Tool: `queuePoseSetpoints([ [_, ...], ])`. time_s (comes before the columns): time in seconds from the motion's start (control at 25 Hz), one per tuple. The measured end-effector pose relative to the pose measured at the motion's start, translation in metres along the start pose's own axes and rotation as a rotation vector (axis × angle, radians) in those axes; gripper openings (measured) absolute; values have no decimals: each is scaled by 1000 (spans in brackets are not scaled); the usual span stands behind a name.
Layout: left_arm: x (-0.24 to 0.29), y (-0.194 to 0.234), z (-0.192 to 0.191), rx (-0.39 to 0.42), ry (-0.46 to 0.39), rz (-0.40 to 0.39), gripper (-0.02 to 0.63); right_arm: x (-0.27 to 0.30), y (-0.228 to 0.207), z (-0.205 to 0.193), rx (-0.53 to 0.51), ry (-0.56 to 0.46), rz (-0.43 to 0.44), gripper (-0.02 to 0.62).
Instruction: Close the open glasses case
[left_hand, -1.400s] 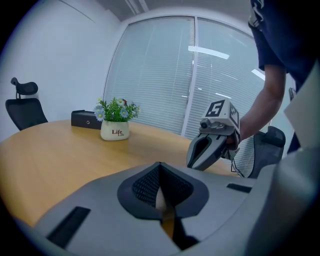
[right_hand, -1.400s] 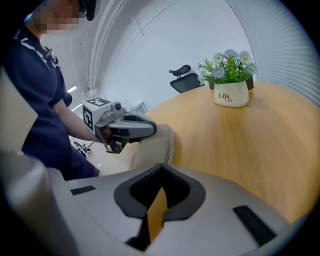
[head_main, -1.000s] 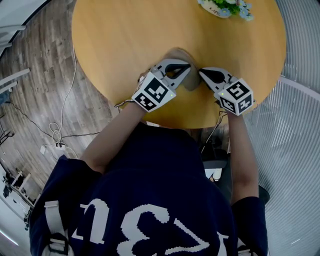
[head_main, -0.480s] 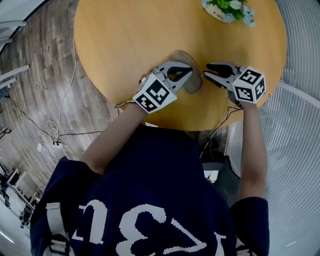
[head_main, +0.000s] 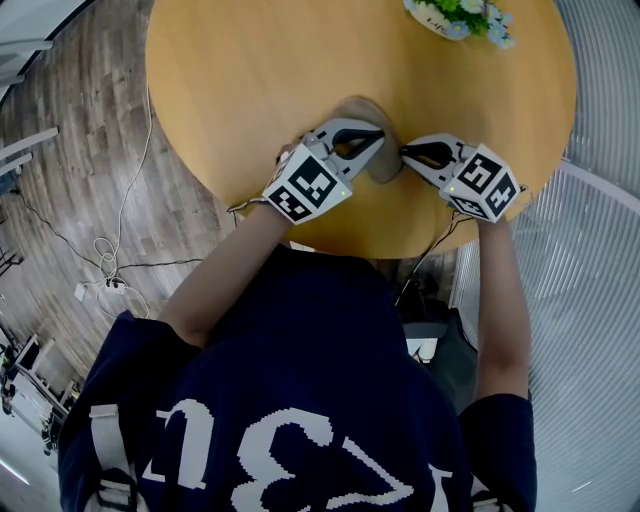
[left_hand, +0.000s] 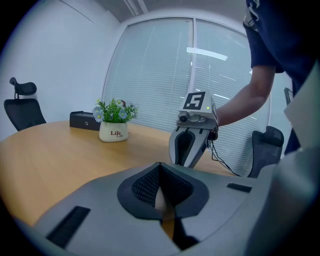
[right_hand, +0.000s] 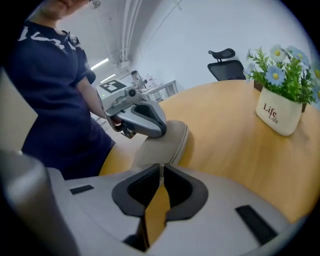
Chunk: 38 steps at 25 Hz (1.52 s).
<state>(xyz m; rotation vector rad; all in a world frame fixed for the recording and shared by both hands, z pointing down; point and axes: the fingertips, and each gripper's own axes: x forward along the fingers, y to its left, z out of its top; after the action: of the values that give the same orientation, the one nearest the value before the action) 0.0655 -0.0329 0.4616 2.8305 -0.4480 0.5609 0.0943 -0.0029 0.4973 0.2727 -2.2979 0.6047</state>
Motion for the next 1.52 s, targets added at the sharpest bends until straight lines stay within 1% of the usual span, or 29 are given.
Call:
queuePoseSetpoints([
  [0.12, 0, 0, -1, 1, -1, 2, 12, 3, -1, -1, -4, 32, 3, 41],
  [0.24, -1, -1, -1, 1, -1, 1, 12, 2, 1, 0, 4, 17, -11, 27],
  [0.32, -2, -1, 0, 0, 0, -1, 12, 0, 0, 1, 13, -20, -44, 23],
  [0.44, 0, 1, 1, -3, 3, -8, 12, -4, -5, 0, 101, -126, -73, 21],
  [0.56, 0, 1, 1, -4, 5, -16, 12, -4, -12, 4, 181, -211, -72, 21],
  [0.72, -2, 0, 1, -2, 3, -18, 12, 2, -27, 22, 210, -259, -60, 21],
  [0.96, -1, -1, 1, 2, 0, -22, 12, 23, -54, 55, 196, -250, 8, 21],
  [1.12, 0, 0, 1, 2, -5, -23, 12, 45, -66, 83, 159, -207, 53, 21],
  [1.2, -1, 0, 1, -4, -5, -33, 12, 48, -68, 87, 146, -186, 65, 21],
  [1.28, -2, -2, 1, -8, 3, -54, 12, 41, -69, 79, 151, -179, 52, 21],
  [1.4, -8, -6, -2, -18, 37, -92, 14, 23, -65, 50, 181, -172, 10, 20],
  [1.52, -19, -8, -5, -52, 55, -100, 14, 0, -55, 13, 250, -181, -67, 21],
])
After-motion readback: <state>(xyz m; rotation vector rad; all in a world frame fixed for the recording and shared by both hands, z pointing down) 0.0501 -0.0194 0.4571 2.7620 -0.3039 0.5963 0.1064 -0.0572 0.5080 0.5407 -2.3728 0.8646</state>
